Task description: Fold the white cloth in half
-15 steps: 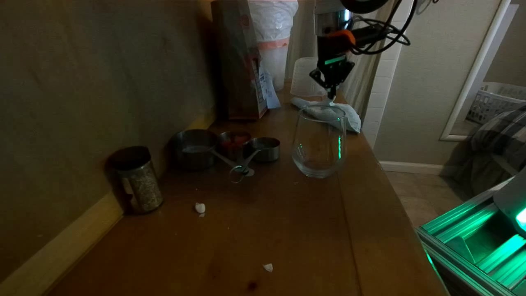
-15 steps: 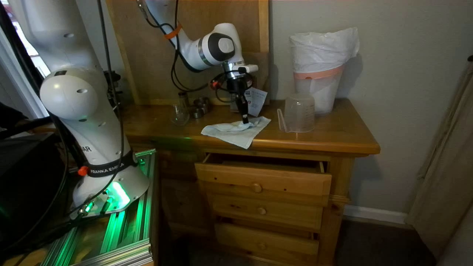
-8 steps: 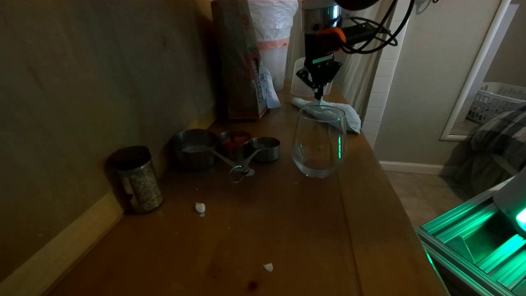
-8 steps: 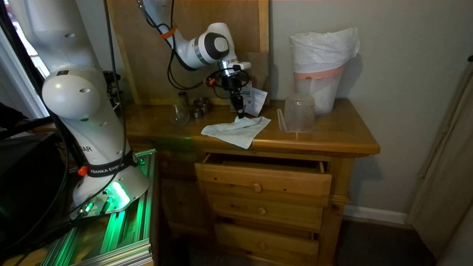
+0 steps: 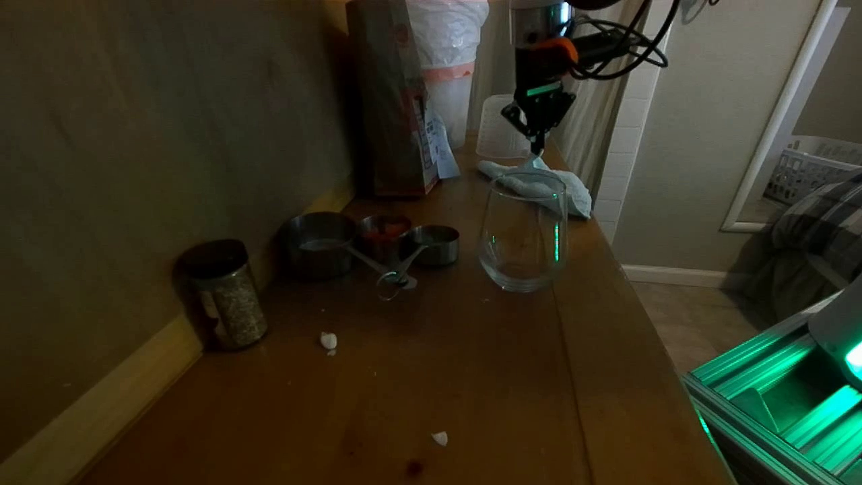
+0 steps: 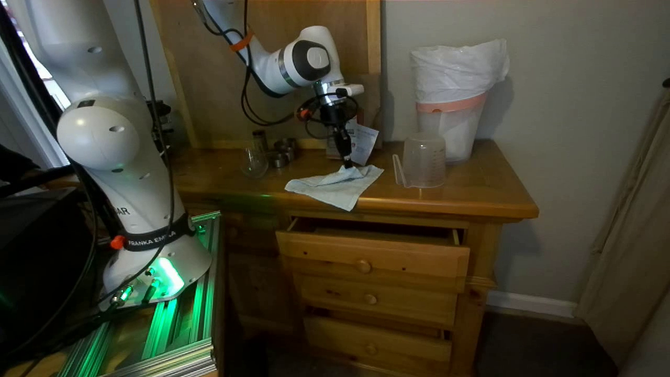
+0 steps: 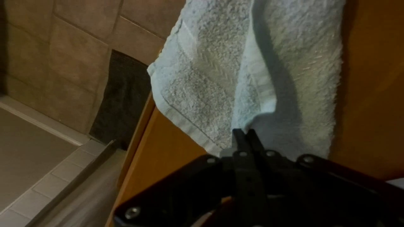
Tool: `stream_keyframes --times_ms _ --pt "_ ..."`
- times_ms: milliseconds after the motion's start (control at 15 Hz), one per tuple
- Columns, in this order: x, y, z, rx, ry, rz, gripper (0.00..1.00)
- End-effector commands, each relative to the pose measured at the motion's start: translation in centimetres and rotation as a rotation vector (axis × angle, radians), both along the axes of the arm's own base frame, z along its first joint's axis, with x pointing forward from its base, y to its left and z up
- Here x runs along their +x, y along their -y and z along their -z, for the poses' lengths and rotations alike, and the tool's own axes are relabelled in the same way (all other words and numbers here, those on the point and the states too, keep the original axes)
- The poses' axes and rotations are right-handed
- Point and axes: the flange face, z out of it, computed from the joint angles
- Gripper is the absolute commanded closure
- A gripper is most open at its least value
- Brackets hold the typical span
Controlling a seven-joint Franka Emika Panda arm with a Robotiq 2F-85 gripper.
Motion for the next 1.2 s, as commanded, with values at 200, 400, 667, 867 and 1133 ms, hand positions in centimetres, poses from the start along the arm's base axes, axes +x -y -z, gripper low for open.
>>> stream_keyframes --times_ms 200,400,667,867,1133 --pt "-1.3 3.7 -3.2 0.012 0.024 0.083 0.98" --pt "-2.3 4.6 -3.7 0.0 -0.016 0.112 0.98" --pt "-3.2 4.9 -2.4 -0.009 -0.088 0.137 0.98" --pt "-3.5 4.8 -1.2 -0.015 -0.113 0.139 0.97" --pt "-3.5 4.2 -1.0 -0.022 -0.091 0.117 0.62"
